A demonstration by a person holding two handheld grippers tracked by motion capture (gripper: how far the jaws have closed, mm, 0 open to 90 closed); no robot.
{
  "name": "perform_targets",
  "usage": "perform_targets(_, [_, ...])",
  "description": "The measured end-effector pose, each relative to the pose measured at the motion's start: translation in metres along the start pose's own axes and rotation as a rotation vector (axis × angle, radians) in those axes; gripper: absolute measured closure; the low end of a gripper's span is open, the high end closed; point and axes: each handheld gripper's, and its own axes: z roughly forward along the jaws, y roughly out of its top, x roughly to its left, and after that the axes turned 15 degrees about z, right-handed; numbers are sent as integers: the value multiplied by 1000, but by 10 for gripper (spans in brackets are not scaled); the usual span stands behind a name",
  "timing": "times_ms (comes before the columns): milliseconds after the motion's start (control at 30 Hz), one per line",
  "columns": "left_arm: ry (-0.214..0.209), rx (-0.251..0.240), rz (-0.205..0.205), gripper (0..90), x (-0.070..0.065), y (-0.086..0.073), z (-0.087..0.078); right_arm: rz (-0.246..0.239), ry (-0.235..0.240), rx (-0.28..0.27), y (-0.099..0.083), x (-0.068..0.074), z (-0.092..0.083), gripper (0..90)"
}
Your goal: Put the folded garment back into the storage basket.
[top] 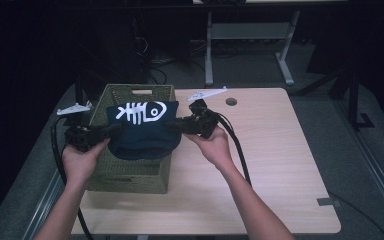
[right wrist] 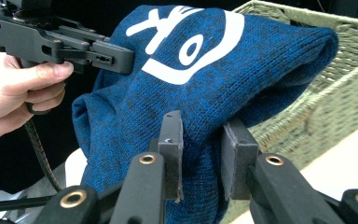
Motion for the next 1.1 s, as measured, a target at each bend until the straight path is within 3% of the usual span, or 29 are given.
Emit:
perform_targets(533, [63, 40, -53, 707, 30, -19, -5, -9, -26, 31, 0, 11, 51, 721])
perform_targets(1100, [88, 96, -70, 700, 44, -31, 1, -7, -59, 71, -7, 9, 77, 720])
